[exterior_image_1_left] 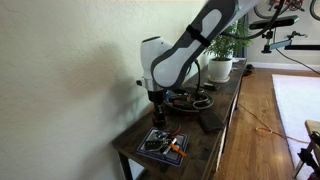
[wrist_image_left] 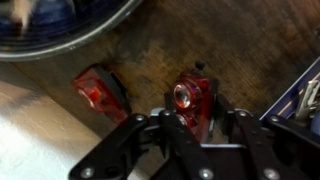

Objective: Put the thing on the table on the metal plate

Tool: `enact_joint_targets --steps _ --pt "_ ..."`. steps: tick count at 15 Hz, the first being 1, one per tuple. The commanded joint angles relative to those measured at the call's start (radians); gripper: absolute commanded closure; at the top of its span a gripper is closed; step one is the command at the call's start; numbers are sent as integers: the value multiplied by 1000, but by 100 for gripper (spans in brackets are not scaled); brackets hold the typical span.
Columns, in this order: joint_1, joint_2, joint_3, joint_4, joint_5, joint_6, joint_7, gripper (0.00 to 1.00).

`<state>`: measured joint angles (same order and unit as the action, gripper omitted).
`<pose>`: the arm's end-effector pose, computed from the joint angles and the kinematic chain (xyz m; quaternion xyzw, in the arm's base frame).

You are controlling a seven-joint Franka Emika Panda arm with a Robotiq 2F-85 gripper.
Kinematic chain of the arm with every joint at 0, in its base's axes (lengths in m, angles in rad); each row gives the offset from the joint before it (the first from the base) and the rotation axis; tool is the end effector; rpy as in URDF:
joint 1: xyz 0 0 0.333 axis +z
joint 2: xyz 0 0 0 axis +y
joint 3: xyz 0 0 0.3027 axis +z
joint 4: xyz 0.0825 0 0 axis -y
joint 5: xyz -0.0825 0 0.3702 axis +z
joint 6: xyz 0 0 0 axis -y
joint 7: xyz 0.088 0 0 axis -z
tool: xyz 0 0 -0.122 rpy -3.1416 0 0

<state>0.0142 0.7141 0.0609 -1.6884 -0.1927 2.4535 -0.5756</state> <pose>0.6638 0.0446 0.1731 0.9236 0.3799 0.0154 0.0487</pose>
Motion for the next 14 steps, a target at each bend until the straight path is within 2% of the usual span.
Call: enact_joint_targets --steps 1,8,14 --pt "-20 -34 18 -26 -17 -14 -5 83" --pt "-10 -156 -6 -93 -22 -12 57 83" --pt "-3 -256 -65 -131 -65 -44 151 83"
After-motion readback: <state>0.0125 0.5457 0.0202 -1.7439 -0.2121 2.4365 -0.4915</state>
